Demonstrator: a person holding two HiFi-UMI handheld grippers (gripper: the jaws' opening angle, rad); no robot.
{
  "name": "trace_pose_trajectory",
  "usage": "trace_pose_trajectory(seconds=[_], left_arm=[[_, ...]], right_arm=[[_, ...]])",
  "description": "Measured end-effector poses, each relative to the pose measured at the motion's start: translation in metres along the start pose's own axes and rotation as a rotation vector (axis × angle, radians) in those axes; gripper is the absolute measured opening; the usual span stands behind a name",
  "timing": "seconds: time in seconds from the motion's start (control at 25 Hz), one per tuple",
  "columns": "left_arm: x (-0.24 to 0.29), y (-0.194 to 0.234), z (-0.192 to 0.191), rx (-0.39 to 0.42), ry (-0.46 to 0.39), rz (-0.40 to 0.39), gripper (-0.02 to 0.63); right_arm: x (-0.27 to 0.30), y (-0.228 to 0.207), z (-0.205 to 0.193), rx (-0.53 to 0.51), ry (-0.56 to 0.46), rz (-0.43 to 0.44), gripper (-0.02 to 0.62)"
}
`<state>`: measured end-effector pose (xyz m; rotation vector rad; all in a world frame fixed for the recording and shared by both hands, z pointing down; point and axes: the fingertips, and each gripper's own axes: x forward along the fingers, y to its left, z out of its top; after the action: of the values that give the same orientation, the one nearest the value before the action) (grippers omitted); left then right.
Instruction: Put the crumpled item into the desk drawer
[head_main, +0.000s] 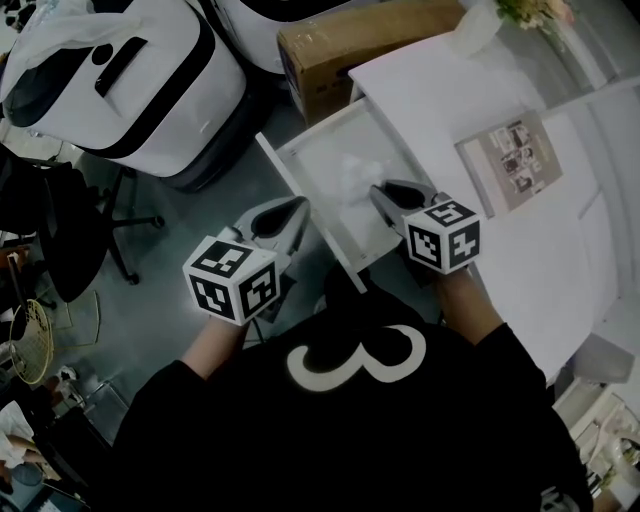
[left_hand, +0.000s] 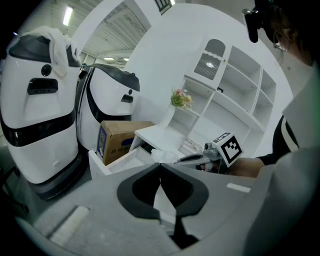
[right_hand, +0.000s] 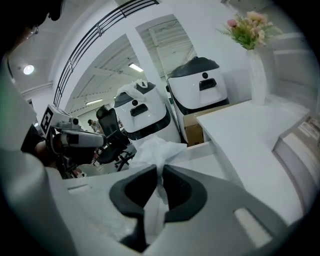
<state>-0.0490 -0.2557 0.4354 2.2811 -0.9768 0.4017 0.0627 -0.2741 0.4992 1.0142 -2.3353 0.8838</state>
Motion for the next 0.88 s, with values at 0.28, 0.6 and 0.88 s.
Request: trace_pose_trajectory(seconds=[0.28,0.6,0.88], left_arm=[[0.010,0.028,-0.011,-0.045,0.016,0.045,0.011],[0.020,0.048,-0.023,-0.084,0.035,0.079,0.011],[0.028,0.057,-0.034,-0.107,0.061,0.099,0.011]], right_arm=[[0.046,-0.015,-0.020,0.003,0.104,0.021,0.041],[0.093,-0.036,-0.046,0.010,0.213,0.033,0.041],[0.126,-0.053,-0.070,-0.001,0.294,0.036,0.041]])
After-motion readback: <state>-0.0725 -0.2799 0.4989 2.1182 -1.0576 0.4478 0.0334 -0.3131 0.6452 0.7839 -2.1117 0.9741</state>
